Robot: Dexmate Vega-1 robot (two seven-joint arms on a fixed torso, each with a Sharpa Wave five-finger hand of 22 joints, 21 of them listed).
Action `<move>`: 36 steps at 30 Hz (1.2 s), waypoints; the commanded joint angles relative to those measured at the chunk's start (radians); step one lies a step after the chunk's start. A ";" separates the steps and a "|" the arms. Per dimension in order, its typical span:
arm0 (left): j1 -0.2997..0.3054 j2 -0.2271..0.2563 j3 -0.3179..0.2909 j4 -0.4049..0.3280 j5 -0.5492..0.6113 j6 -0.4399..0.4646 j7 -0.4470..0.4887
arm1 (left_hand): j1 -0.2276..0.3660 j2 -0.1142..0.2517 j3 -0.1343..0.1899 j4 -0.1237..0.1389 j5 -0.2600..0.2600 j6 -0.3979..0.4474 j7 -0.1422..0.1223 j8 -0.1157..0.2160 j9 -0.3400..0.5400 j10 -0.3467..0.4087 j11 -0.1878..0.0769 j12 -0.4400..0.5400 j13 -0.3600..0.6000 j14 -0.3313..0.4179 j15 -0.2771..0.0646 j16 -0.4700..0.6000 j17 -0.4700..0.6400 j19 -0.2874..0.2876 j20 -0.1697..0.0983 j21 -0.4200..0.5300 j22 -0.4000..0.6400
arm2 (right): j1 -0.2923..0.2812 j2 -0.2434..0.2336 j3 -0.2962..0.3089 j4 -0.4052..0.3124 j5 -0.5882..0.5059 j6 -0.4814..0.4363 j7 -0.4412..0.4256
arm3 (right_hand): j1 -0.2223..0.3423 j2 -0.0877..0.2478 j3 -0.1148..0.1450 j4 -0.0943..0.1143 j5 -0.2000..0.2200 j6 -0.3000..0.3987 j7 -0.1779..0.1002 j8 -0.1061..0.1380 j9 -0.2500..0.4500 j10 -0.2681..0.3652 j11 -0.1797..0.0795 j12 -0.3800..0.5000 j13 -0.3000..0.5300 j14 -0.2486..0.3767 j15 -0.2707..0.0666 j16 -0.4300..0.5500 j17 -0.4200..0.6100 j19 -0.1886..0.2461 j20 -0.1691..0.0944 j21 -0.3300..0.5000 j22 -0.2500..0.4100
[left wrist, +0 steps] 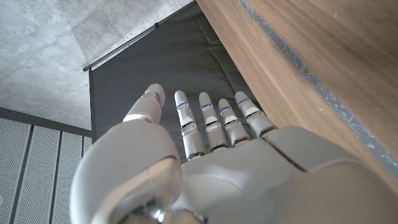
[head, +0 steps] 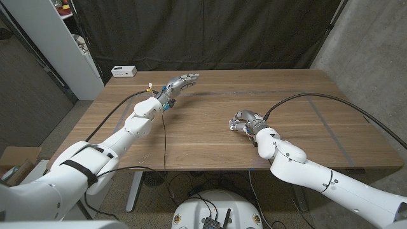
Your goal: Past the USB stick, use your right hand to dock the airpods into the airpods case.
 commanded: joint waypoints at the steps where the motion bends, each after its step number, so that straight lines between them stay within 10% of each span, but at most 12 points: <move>1: 0.007 0.004 0.003 -0.017 0.003 0.016 0.007 | 0.012 0.002 -0.001 0.000 0.002 0.003 0.010 -0.003 0.002 0.002 0.001 0.001 0.001 0.000 -0.046 -0.001 0.002 0.000 0.000 0.003 0.005 | -0.003 0.012 -0.004 0.017 0.022 0.002 -0.030 | -0.005 -0.002 0.008 -0.002 0.002 0.006 -0.003 -0.005 0.000 0.007 0.000 -0.005 0.003 -0.001 -0.142 -0.001 0.003 0.002 0.007 -0.003 0.006; 36: -0.034 -0.016 0.007 0.056 0.000 0.006 -0.028 | 0.008 0.004 -0.004 0.004 0.001 0.000 0.011 -0.004 0.003 0.002 0.002 0.001 0.001 0.000 -0.045 -0.001 0.003 0.000 0.002 0.004 0.005 | -0.032 0.055 0.008 0.063 0.039 0.052 -0.155 | 0.017 0.017 0.001 -0.007 -0.003 0.108 0.029 0.038 0.024 0.087 -0.009 0.014 0.015 0.068 -0.171 0.036 0.010 0.072 -0.026 0.013 0.007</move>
